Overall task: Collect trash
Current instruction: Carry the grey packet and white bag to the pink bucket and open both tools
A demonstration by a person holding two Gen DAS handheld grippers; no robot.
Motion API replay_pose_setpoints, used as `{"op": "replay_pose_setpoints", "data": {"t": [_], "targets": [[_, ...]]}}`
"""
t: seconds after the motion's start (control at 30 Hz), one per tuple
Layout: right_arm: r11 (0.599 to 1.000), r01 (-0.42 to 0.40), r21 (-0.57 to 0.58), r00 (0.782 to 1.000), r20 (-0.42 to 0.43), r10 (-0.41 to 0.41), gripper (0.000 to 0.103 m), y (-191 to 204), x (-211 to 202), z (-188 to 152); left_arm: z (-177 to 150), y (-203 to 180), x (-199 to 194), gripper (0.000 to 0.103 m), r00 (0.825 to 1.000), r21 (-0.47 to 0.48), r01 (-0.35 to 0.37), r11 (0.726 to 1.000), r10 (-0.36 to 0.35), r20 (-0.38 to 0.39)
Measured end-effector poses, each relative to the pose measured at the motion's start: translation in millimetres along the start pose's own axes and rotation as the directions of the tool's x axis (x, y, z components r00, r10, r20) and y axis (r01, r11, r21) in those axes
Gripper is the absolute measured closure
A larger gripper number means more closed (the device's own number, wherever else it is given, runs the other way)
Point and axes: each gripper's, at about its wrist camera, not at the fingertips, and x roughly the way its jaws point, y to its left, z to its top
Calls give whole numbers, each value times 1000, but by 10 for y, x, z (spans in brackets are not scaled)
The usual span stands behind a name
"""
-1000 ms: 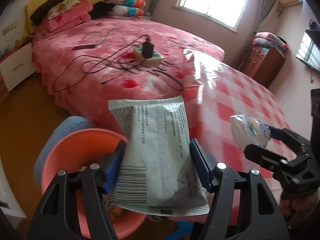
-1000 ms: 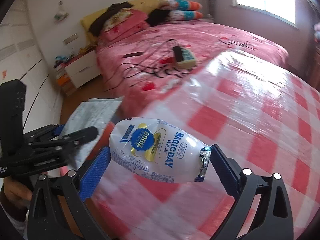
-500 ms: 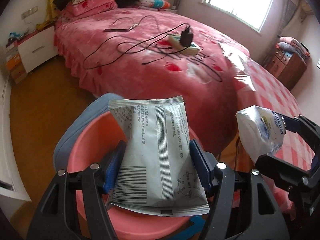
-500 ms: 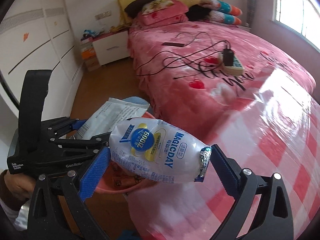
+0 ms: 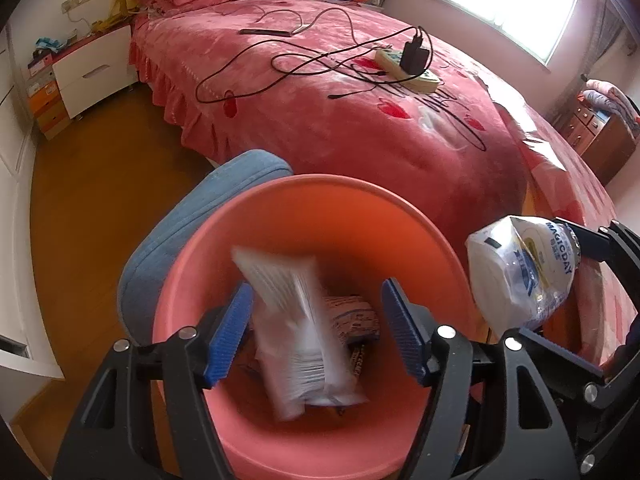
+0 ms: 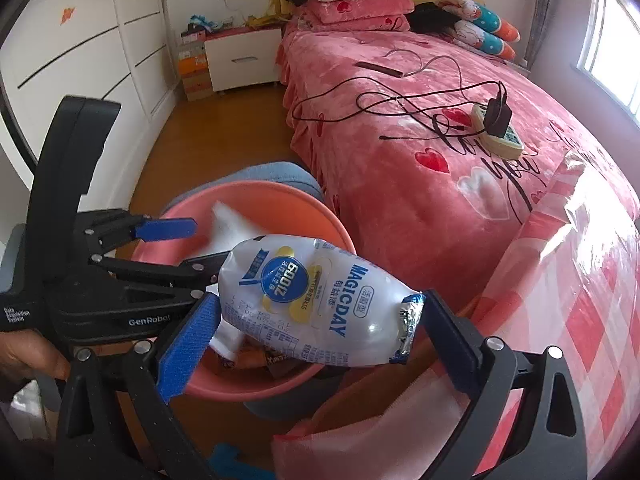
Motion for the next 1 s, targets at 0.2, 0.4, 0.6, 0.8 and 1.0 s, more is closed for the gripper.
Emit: {"op": "replay_pose_setpoints", "data": {"t": [0.2,0.4,0.6,0.8,1.0], "targets": [[1000,-11,22,1000,2,11,5,-47,6,-10,3,24,23,21,999,-5,-33,999,33,3],[1000,-13,18,1000,2,13,5,-53,11,-8,9,22,23,16,998,8,-65,998,64,5],[1000,-23,-19,1000,-12,23,5,-9,31,-14,44,73,-18,16,997,-4,-81,997,81,16],[999,-29,-39,999,-28,28,5,15,75,-11,77,132,-138,16,998,-15,-51,999,52,44],[996,-23,-83,999,-31,20,5,90,104,-12,154,37,-278,16,994,17,94,995,-95,56]]}}
